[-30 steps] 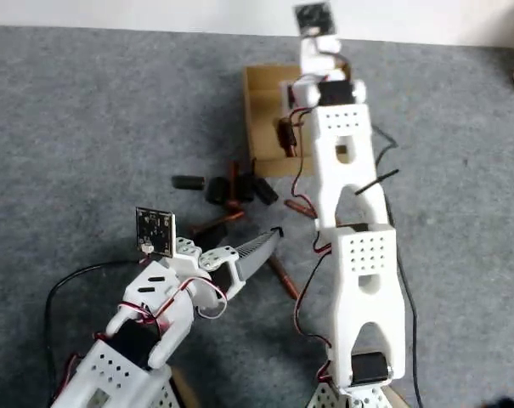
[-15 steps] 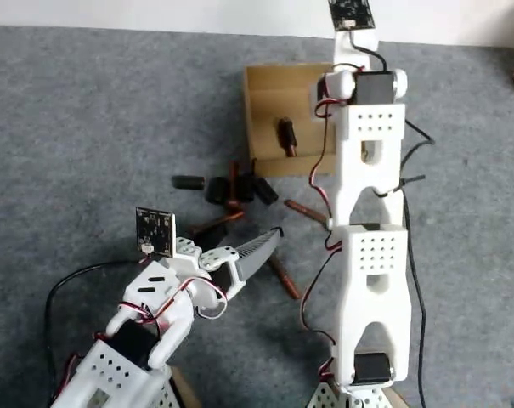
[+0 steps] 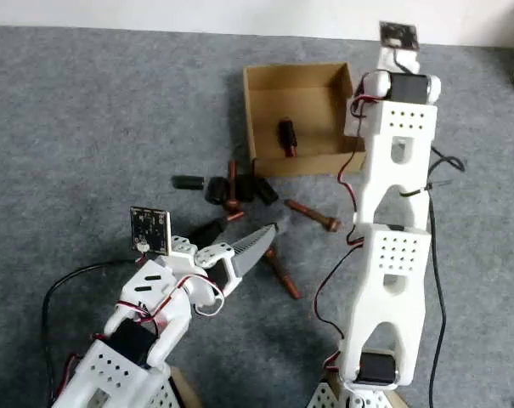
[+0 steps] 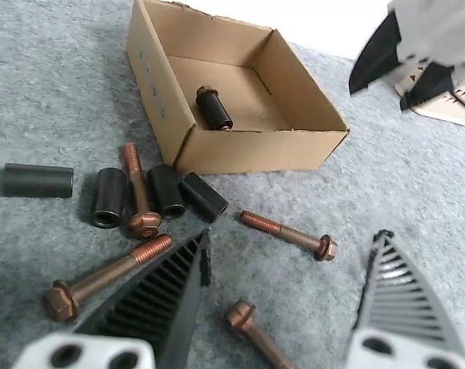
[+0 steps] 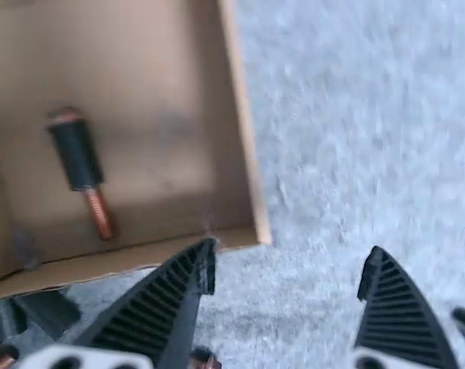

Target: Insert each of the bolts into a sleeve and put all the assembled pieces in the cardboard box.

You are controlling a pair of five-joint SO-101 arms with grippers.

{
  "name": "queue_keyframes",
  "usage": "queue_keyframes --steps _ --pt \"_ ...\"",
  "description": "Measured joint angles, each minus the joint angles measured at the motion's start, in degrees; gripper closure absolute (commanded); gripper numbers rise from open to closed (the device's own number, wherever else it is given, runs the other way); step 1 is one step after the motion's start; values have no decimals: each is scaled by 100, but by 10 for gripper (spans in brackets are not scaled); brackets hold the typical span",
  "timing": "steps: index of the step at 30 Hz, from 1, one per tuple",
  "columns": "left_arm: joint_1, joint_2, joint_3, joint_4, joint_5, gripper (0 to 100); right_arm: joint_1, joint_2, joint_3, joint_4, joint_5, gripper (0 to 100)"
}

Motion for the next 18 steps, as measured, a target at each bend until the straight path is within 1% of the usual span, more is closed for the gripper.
queue_keyframes --steps 7,18 --pt "0 0 0 0 0 685 255 0 202 0 -114 716" --pt "9 0 0 0 0 685 325 0 202 0 -114 716"
